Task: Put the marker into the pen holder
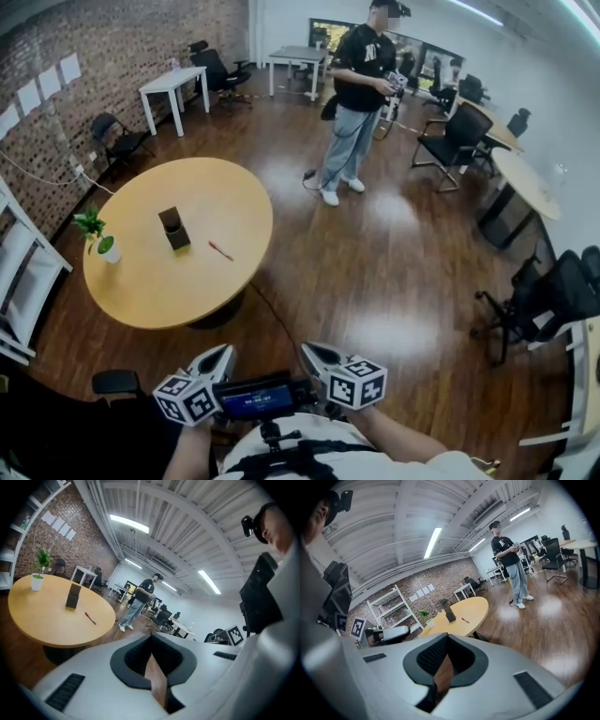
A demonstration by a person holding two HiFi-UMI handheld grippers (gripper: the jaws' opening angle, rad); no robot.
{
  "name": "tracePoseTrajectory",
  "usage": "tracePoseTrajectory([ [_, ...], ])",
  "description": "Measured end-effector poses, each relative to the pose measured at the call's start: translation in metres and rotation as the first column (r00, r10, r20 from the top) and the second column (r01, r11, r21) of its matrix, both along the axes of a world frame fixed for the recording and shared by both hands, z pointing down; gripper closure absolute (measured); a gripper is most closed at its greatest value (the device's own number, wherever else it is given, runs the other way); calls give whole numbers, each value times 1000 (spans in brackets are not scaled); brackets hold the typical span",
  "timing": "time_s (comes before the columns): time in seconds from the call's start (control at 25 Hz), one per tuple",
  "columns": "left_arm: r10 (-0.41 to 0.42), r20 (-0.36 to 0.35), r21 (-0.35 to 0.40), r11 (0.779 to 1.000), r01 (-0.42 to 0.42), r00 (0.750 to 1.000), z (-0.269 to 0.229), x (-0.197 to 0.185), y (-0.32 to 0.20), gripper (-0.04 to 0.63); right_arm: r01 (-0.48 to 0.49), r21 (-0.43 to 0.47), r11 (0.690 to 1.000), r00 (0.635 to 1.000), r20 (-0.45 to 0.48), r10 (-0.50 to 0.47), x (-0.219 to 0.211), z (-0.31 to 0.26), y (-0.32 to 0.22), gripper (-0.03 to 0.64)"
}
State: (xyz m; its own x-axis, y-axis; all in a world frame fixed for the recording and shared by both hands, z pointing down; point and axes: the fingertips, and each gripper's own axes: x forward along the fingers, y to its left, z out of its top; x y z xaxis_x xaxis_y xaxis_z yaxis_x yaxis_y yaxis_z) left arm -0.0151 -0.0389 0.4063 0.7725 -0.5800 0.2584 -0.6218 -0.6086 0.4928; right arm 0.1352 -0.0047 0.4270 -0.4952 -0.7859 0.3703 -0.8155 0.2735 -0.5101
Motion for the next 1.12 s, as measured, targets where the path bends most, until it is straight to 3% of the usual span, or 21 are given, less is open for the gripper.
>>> tracePoseTrajectory([
  [0.24, -39, 23, -69, 997, 40, 999, 30, -26, 35, 601, 20, -2, 1000, 1000, 8, -20, -6, 2, 3, 620],
  [0.48, -55, 43, -73, 996, 58, 998, 27, -18, 61, 601, 51, -7, 999, 999, 13, -51, 1, -6, 17, 620],
  [0.72, -65, 35, -65, 996, 67, 997, 12, -16, 55, 601, 72, 1, 997, 997, 27, -72, -6, -14, 7, 620],
  [1.12, -105, 42, -114, 987, 109, 994, 20, -26, 61, 601, 118, -47, 992, 993, 33, -116, -21, -3, 3, 620],
])
